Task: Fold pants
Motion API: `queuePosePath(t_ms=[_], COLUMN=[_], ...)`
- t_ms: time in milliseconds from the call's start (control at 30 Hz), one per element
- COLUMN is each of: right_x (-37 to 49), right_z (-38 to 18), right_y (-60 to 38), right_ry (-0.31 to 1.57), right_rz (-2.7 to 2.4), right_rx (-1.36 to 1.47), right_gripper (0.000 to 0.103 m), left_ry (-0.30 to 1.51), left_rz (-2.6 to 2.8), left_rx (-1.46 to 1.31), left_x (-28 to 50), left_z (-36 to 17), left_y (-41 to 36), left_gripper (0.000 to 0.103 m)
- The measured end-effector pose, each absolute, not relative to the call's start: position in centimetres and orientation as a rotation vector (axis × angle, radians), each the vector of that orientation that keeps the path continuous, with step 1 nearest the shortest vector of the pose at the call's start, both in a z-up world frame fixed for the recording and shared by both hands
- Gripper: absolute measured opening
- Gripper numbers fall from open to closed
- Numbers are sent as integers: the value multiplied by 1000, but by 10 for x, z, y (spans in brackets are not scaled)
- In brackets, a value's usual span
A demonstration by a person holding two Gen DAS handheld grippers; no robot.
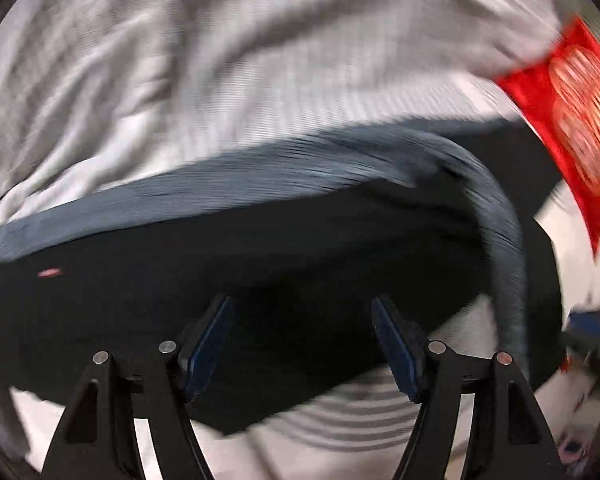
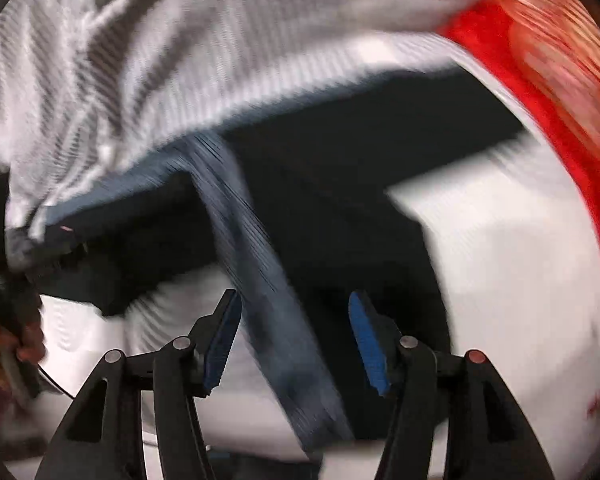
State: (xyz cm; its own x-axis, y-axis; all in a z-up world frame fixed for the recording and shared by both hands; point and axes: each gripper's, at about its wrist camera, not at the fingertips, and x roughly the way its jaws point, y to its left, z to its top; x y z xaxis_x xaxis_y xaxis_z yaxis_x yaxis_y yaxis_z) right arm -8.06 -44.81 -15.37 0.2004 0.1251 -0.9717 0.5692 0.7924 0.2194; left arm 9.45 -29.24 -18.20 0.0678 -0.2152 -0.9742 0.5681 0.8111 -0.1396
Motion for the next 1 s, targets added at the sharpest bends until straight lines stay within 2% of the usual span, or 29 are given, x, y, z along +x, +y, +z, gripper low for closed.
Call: queuePosePath(t_ms=[167, 533, 600, 667, 733, 867, 933, 1000], right_x=[-169, -207, -203, -199, -194, -191, -189, -183], right_z=[-187, -234, -238, -241, -240, -225, -214, -200], right_y=[-449, -424, -425, -426, -426, -440, -453, -475], right_ry=[1264, 1043, 1014, 987, 961, 875, 839, 815], right_rz=[-417, -420, -403, -356, -321, -239, -212, -188], right_rx=[1061, 1339, 1362, 1401, 1441, 1526, 1543, 1548], right_gripper=[60, 59, 55, 26, 12, 9, 3, 3], left_ry=[1377, 1334, 1329, 1325, 1320, 1326, 1340, 1358], left_rz=[-748, -808, -806, -806, -803, -795, -794, -793], left_rx=[371, 475, 477, 482, 492, 495, 476, 447], left_x=[55, 42, 42, 41, 39, 36, 37, 38], left_z=[-189, -207, -208, -207, -208, -209, -204, -200], left_y=[-352, -386, -389, -382, -385, -395, -392, -398], left_gripper=[72, 72, 72, 72, 72, 72, 72, 72])
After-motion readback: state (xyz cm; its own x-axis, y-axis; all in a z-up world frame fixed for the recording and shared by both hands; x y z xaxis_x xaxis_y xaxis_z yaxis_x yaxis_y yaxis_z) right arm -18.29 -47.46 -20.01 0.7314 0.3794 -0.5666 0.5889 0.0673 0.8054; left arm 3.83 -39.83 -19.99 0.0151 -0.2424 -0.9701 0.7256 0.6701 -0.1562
